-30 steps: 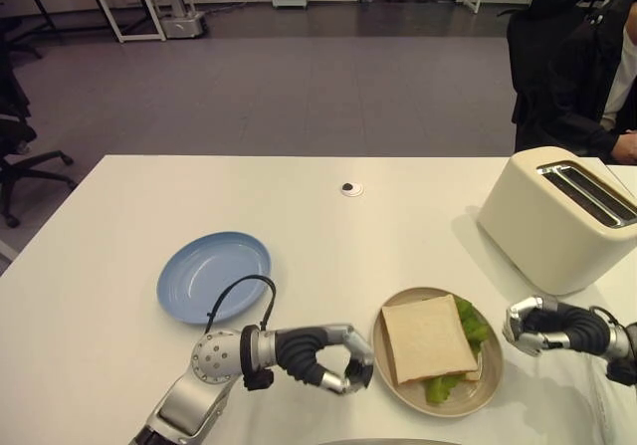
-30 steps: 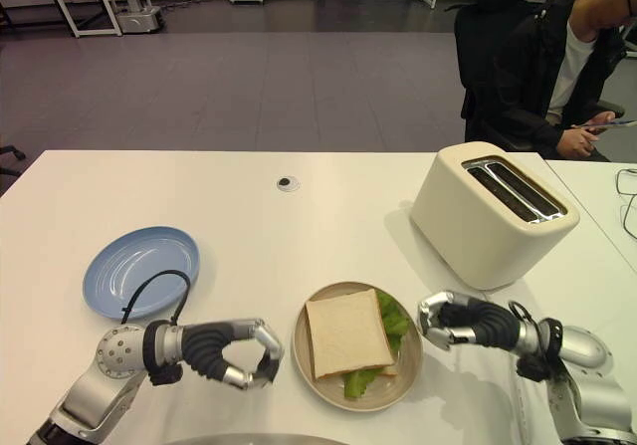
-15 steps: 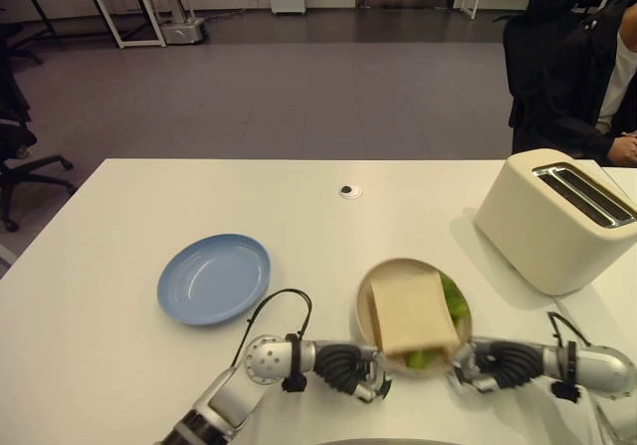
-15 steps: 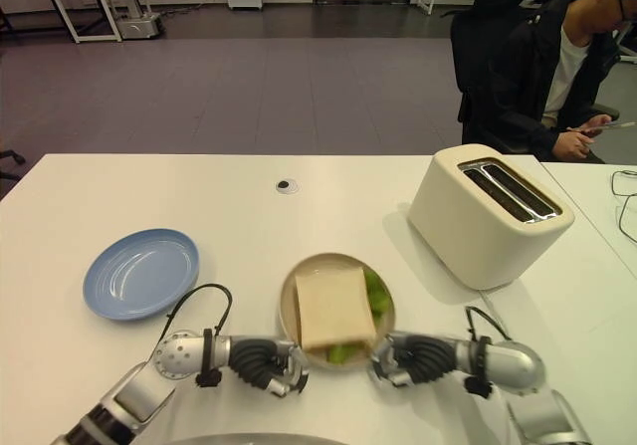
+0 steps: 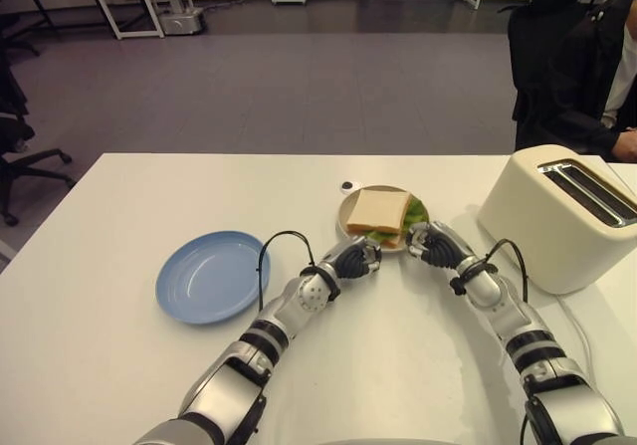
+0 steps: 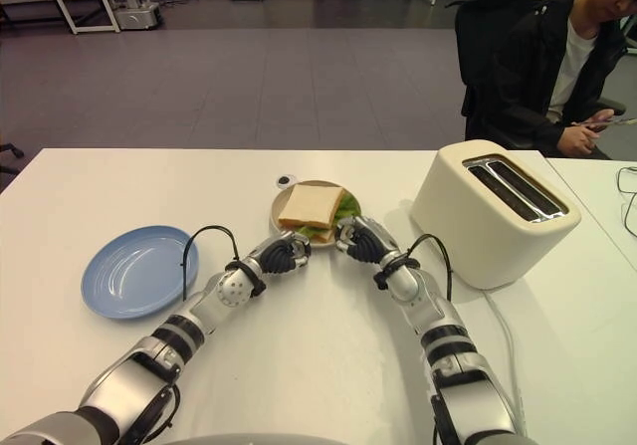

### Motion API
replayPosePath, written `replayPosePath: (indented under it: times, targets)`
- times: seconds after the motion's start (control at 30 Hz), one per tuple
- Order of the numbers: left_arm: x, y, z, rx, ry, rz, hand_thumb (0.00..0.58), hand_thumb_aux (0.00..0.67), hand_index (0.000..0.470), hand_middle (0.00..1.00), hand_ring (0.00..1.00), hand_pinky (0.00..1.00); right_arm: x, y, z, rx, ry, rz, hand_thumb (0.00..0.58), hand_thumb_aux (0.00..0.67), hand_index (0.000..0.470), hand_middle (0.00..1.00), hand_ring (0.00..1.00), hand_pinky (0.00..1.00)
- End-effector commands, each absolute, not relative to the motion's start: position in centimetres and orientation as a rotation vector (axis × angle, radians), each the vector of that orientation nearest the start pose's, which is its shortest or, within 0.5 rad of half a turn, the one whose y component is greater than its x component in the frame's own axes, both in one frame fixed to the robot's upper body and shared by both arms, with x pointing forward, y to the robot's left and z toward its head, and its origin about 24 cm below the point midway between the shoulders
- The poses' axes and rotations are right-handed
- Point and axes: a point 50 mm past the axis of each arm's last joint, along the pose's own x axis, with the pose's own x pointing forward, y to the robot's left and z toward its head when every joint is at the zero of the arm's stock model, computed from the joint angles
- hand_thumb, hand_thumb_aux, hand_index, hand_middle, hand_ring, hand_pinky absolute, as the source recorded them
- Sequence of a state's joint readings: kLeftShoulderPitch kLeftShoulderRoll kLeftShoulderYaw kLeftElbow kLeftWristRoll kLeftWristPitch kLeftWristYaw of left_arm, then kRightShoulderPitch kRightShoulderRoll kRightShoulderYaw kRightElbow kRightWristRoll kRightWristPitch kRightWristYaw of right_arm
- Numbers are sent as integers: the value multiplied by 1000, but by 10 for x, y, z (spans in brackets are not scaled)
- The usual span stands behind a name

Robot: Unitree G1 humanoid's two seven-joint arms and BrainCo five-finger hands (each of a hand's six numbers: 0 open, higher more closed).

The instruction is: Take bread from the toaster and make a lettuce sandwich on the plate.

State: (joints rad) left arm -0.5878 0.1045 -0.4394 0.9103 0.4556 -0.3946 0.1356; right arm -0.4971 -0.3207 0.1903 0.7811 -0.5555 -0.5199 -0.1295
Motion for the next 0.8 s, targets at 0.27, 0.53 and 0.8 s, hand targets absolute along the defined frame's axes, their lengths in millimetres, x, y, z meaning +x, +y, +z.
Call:
replayPosePath:
  times: [0.27,0.53,0.8]
  targets:
    - [279,107,54,340,-496,-316,0,0,0,0,0,0,278,-176,43,-469,-408,123,0,0,0,0,0,0]
    - [227,166,68,190,-495,-159,0,0,0,0,0,0,232,-186,29,-136,-320,81,0,0,0,0,0,0]
    - [210,195,58,163,-392,-104,0,0,0,0,0,0,209,-186,28,-72,-292,86,0,0,0,0,0,0]
